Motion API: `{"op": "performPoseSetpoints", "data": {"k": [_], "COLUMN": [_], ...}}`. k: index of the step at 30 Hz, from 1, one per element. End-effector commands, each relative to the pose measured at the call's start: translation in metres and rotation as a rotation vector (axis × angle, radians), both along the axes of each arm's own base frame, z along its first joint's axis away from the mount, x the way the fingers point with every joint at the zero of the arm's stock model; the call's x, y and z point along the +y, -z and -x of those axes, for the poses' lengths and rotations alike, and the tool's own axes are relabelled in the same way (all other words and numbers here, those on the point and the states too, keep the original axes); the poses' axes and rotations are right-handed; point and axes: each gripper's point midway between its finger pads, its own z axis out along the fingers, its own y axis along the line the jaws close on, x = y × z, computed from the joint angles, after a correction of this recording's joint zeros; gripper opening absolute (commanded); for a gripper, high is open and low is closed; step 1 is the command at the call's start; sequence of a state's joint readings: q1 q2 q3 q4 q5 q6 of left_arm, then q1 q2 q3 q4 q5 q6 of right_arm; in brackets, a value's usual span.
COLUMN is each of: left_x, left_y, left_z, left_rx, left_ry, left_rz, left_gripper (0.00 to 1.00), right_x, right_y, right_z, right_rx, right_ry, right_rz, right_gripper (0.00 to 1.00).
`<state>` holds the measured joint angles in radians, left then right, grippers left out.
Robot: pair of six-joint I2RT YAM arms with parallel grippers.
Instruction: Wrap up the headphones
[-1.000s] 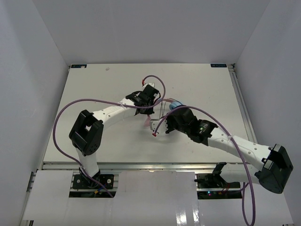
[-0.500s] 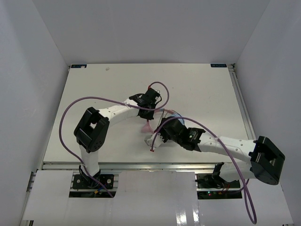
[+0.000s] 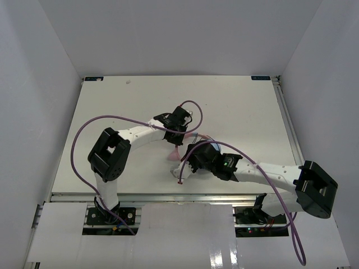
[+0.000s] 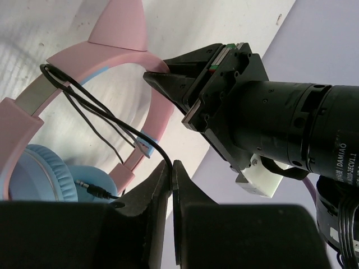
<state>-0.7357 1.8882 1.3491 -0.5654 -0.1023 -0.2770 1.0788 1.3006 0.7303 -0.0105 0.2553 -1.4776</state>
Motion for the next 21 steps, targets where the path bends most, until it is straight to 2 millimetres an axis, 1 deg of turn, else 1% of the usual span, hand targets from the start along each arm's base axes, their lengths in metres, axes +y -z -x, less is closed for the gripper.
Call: {"op": "performPoseSetpoints", "data": {"k": [1,3,7,11,13,16,19,21], "left_x": [-0.009,-0.006,-0.004,-0.004,-0.004,-0.006,-0.007,-0.007], "left_y": [-0.030,-0.029,-0.031,-0.032,-0.032,-0.034,-0.033,-0.032], "left_z": [0.005,0.006,0.008,0.008,0.009,0.009,0.010,0.012], "left_rx": [-0.034,-0.038,-0.045,-0.050,-0.052,-0.055,-0.051,-0.045], "left_ry": [0.027,0.017,-0.007,-0.024,-0.035,-0.042,-0.044,-0.047], "left_rz": [0.092,0.089,0.108,0.126,0.139,0.159,0.171,0.175], "left_gripper": [0.00,0.00,0.00,0.00,0.00,0.00,0.00,0.00], "right_x": [0.005,0.001,-0.015,-0.022,-0.023,-0.023,-0.023,-0.021], "right_y": [0.003,0.005,0.012,0.017,0.020,0.017,0.020,0.025], "right_z": [0.000,-0.007,-0.024,-0.032,-0.032,-0.039,-0.040,-0.039], "right_rx": [0.075,0.114,0.201,0.310,0.379,0.408,0.420,0.444], "right_ry": [-0.011,0.016,0.098,0.147,0.170,0.187,0.194,0.201], "right_rz": [-0.052,-0.081,-0.141,-0.222,-0.269,-0.330,-0.342,-0.344], "right_gripper": [0.11,0.11,0.12,0.13,0.14,0.15,0.16,0.18]}}
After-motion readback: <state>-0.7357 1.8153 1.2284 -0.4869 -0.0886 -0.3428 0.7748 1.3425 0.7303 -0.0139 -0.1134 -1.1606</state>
